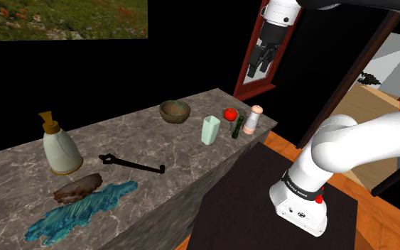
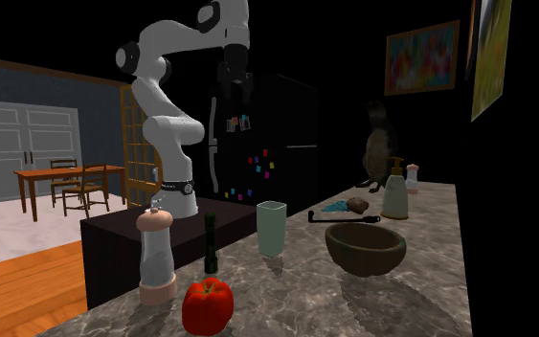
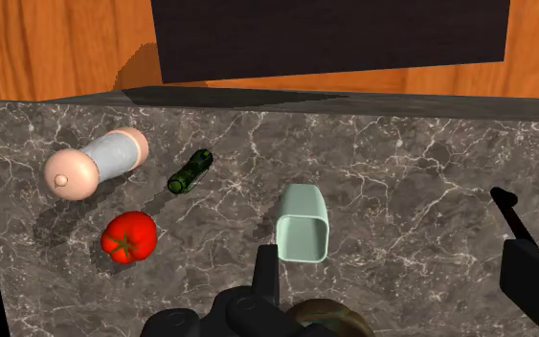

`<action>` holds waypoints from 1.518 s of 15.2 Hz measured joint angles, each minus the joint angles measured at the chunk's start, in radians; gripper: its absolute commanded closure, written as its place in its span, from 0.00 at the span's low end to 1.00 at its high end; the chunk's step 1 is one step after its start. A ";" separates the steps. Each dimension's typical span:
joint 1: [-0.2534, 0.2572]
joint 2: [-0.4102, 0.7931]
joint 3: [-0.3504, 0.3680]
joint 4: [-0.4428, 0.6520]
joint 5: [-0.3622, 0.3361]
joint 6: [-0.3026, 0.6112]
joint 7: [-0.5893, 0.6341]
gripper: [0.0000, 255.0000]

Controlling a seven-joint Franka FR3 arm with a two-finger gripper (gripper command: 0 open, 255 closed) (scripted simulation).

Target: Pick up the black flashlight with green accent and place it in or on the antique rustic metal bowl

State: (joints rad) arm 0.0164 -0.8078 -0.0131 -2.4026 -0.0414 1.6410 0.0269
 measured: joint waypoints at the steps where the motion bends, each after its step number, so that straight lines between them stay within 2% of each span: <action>1: 0.000 0.000 0.000 0.000 0.000 0.000 0.000 0.00; 7: -0.036 0.072 -0.061 -0.084 -0.029 0.133 -0.025 0.00; 14: -0.089 0.224 -0.156 -0.157 -0.068 0.329 -0.071 0.00; 23: -0.132 0.523 -0.274 -0.157 -0.063 0.587 -0.142 0.00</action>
State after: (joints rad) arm -0.1152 -0.2847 -0.2875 -2.5591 -0.1048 2.2281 -0.1153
